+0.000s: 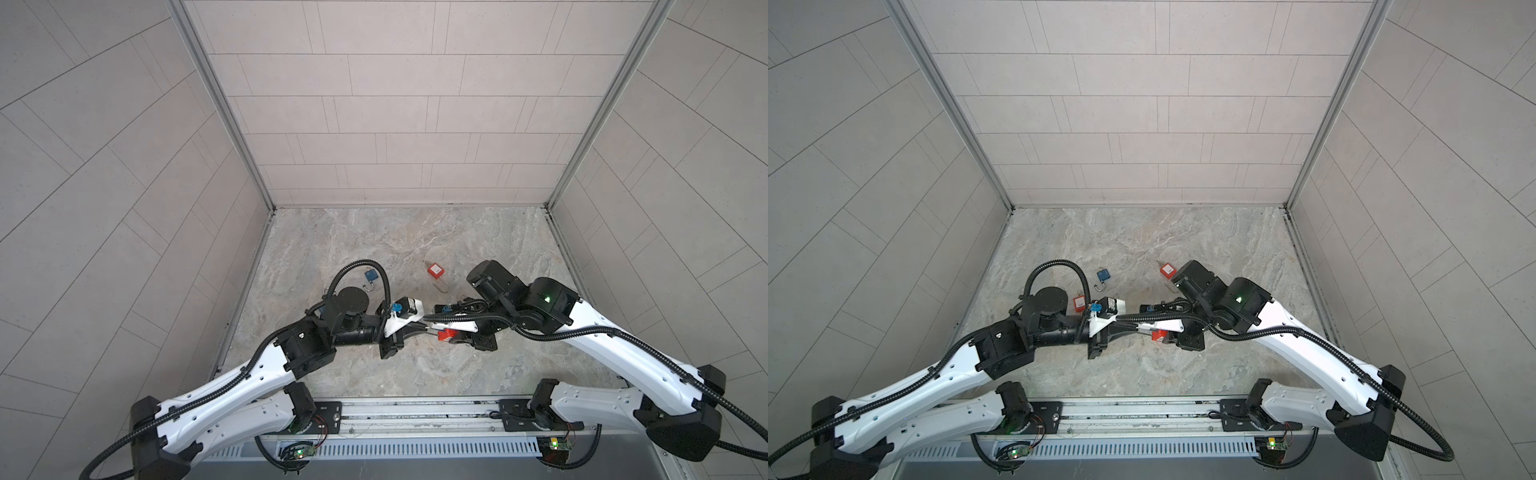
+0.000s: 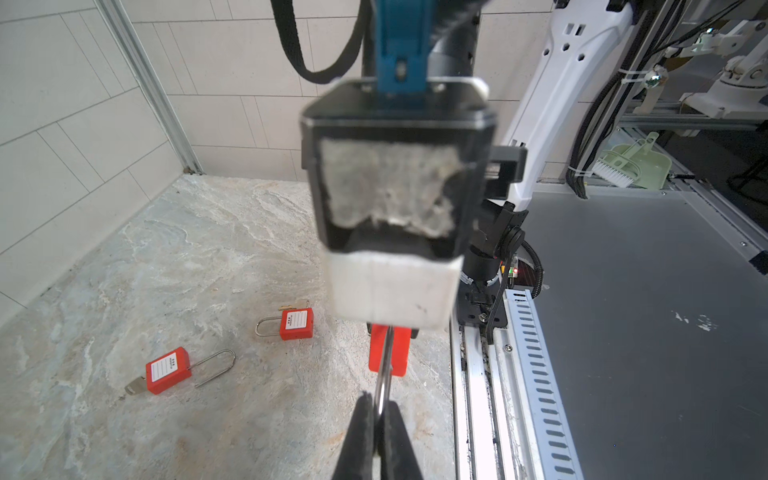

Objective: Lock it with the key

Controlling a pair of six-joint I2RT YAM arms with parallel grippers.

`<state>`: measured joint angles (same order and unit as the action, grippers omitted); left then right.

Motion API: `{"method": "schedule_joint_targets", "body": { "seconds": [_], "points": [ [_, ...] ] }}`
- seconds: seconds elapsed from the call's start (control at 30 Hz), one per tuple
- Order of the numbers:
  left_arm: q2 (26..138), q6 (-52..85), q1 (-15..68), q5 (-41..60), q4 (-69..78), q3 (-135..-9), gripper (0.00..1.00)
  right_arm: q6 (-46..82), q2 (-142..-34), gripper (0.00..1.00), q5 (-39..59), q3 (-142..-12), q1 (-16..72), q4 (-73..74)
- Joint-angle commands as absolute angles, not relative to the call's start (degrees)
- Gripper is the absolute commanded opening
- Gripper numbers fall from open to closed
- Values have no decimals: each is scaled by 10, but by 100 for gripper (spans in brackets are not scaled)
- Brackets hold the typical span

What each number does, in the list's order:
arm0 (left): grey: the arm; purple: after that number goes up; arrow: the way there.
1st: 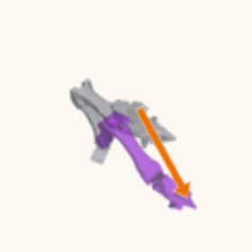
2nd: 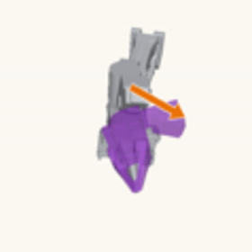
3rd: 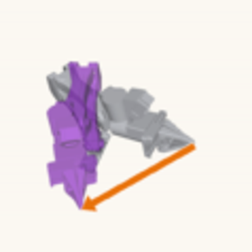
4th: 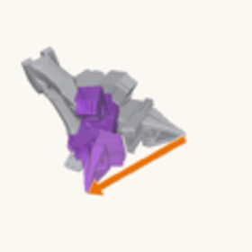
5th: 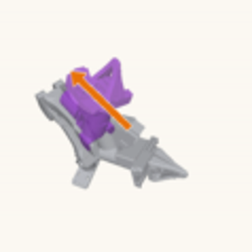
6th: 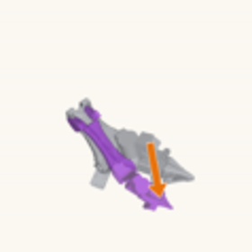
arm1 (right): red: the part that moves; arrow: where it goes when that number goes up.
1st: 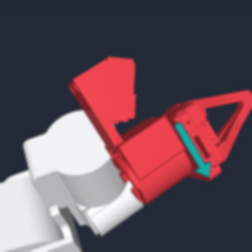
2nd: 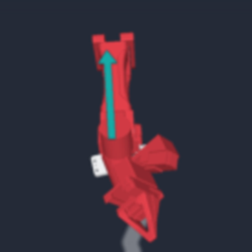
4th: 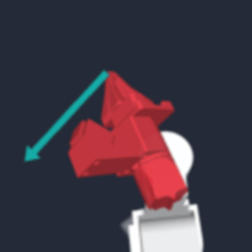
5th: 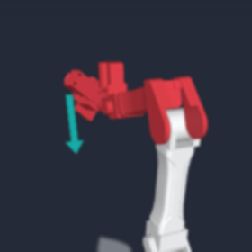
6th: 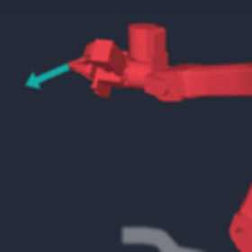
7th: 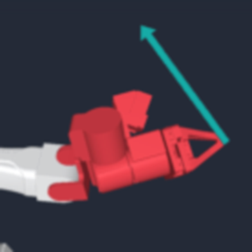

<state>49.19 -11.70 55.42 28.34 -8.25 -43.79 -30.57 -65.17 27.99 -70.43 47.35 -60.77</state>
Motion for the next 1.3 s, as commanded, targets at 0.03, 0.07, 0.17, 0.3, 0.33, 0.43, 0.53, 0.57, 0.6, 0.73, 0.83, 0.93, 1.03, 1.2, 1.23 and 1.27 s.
{"method": "schedule_joint_targets", "body": {
  "seconds": [0.03, 0.07, 0.17, 0.3, 0.33, 0.43, 0.53, 0.57, 0.6, 0.73, 0.83, 0.93, 1.03, 1.2, 1.23, 1.27],
  "points": [
    [483, -148, 567, 274, -59, -425, 0, -312, -649, 12, 321, -747, 481, -570],
    [481, -149, 568, 274, -60, -423, 0, -316, -648, 13, 317, -747, 480, -568],
    [482, -138, 569, 280, -60, -421, 0, -319, -646, 13, 299, -747, 480, -549],
    [496, -113, 569, 293, -55, -421, 0, -328, -652, 12, 278, -759, 480, -534],
    [503, -106, 569, 295, -55, -422, 0, -335, -658, 12, 277, -768, 481, -540],
    [521, -92, 569, 296, -50, -422, 0, -346, -676, 13, 278, -795, 481, -548],
    [524, -75, 569, 272, -5, -403, 0, -348, -685, 14, 274, -802, 479, -537],
    [524, -71, 568, 263, 7, -400, 0, -347, -686, 14, 272, -800, 478, -531],
    [523, -69, 567, 254, 19, -398, 0, -348, -686, 14, 271, -799, 477, -527],
    [536, -74, 562, 256, 30, -409, 0, -348, -682, 18, 264, -797, 471, -520],
    [539, -74, 560, 253, 41, -408, 0, -347, -673, 20, 240, -795, 470, -528],
    [531, -67, 552, 248, 76, -394, 0, -365, -653, 41, 202, -794, 468, -552],
    [522, -57, 538, 252, 104, -382, 0, -362, -631, 69, 148, -795, 468, -597],
    [516, -52, 526, 282, 121, -382, 0, -318, -623, 75, 109, -856, 468, -707],
    [517, -50, 526, 288, 127, -383, 0, -311, -620, 75, 99, -863, 468, -723],
    [518, -47, 526, 295, 133, -383, 0, -307, -616, 74, 90, -866, 468, -735]
  ]
}}
